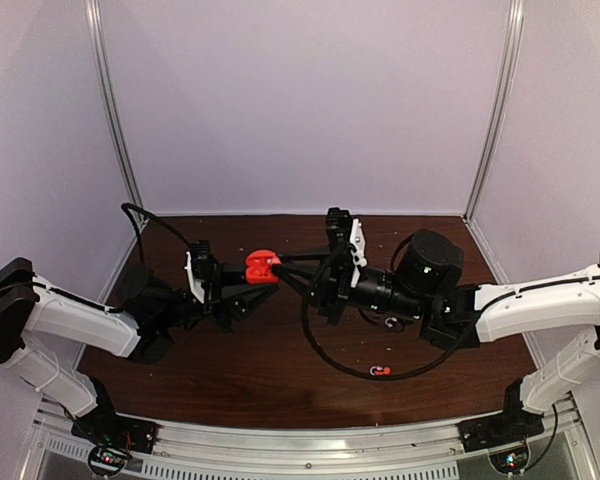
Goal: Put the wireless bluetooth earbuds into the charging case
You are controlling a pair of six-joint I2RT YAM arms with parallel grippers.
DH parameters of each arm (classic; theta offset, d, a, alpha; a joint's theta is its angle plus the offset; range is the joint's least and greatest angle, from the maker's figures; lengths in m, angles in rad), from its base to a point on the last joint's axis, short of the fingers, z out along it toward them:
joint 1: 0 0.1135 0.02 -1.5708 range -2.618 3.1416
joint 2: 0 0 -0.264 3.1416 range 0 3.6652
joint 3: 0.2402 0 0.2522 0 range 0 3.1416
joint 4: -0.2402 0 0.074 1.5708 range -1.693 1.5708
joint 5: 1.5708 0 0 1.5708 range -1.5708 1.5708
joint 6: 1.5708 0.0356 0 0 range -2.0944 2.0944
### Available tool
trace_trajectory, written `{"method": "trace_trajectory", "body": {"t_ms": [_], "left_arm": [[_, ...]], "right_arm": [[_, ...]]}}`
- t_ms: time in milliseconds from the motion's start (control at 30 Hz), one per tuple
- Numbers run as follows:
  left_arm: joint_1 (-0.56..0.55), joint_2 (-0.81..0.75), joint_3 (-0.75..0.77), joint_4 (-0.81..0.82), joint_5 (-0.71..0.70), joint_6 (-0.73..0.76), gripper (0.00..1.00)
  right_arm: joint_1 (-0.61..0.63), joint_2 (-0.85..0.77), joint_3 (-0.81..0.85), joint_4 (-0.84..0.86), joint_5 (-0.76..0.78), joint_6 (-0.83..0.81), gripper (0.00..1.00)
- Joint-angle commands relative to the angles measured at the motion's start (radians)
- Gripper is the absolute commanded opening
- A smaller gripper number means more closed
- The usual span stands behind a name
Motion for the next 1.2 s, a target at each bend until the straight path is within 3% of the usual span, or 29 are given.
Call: {"method": "trace_trajectory", "body": {"t_ms": [0, 833, 1167], "left_arm": [[0.002, -0.002, 0.005, 0.078, -0.01, -0.004, 0.0], [0.002, -0.015, 0.004, 0.066, -0.015, 0.013, 0.0], [0.003, -0.017, 0.004, 0.067, -0.022, 0.005, 0.0]], "right_arm": [[0.014, 0.018, 0.01, 0.034, 0.033, 0.016, 0.15], [0.019, 0.094, 0.036, -0.002, 0.075, 0.051, 0.16], [0.017, 0.04, -0.017, 0.018, 0.114, 0.062, 0.26]]}}
